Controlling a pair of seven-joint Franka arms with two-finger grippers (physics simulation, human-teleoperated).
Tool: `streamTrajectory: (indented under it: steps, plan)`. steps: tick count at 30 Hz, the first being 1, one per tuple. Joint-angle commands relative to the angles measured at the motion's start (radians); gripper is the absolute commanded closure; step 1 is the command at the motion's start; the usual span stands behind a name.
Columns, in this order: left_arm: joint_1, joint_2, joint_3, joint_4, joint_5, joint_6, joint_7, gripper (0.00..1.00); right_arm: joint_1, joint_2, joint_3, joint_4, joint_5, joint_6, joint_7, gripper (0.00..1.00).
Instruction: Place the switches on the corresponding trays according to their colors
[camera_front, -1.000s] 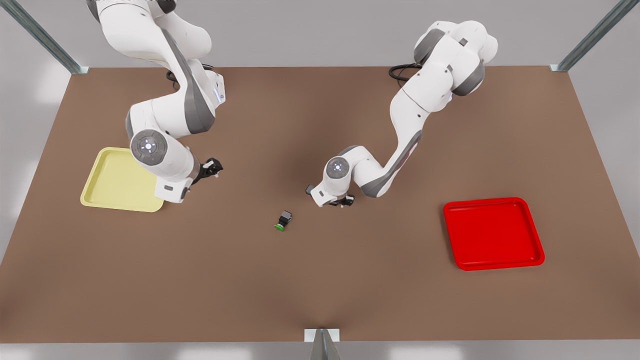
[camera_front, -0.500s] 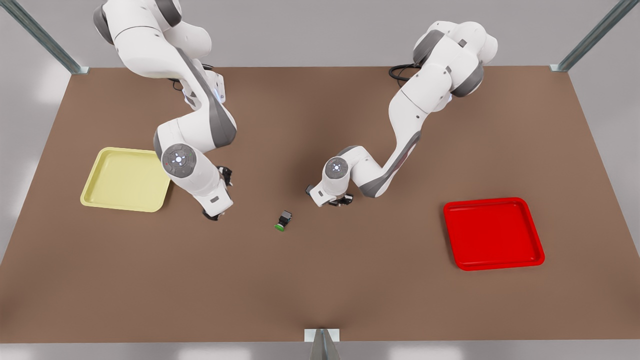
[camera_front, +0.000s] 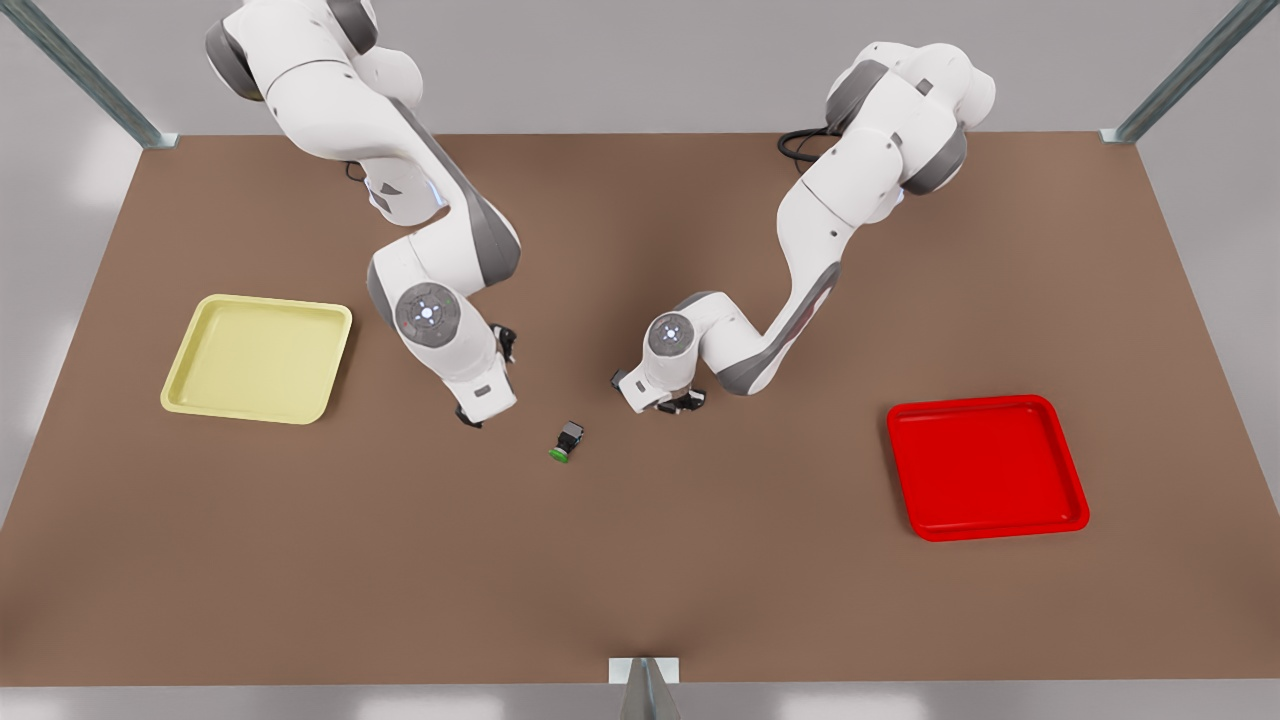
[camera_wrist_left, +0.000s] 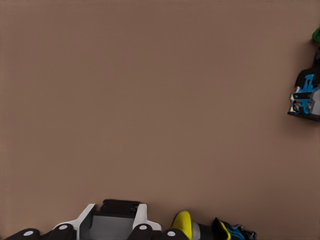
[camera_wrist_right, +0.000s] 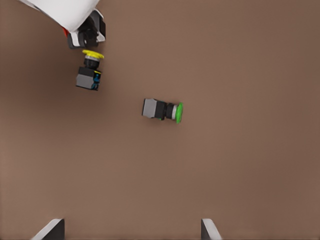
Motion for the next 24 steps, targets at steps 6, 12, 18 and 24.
streamTrajectory:
  steps: [6, 12, 18, 24]
  plan:
    - [0.041, -0.193, 0.025, -0.138, -0.145, -0.022, 0.115, 0.49, 0.005, -0.012, 0.002, 0.034, 0.008, 0.008, 0.046, 0.0]
    - [0.172, -0.394, 0.097, -0.344, -0.226, -0.025, 0.29, 0.49, 0.195, 0.078, 0.017, 0.058, 0.031, 0.147, 0.305, 0.0]
    - [0.242, -0.397, 0.242, -0.371, -0.251, -0.006, 0.491, 0.49, 0.259, 0.146, 0.017, 0.037, 0.023, 0.178, 0.653, 0.0]
    - [0.428, -0.394, 0.298, -0.361, -0.248, -0.008, 0.647, 0.47, 0.261, 0.267, 0.011, 0.034, -0.066, 0.284, 0.647, 0.0]
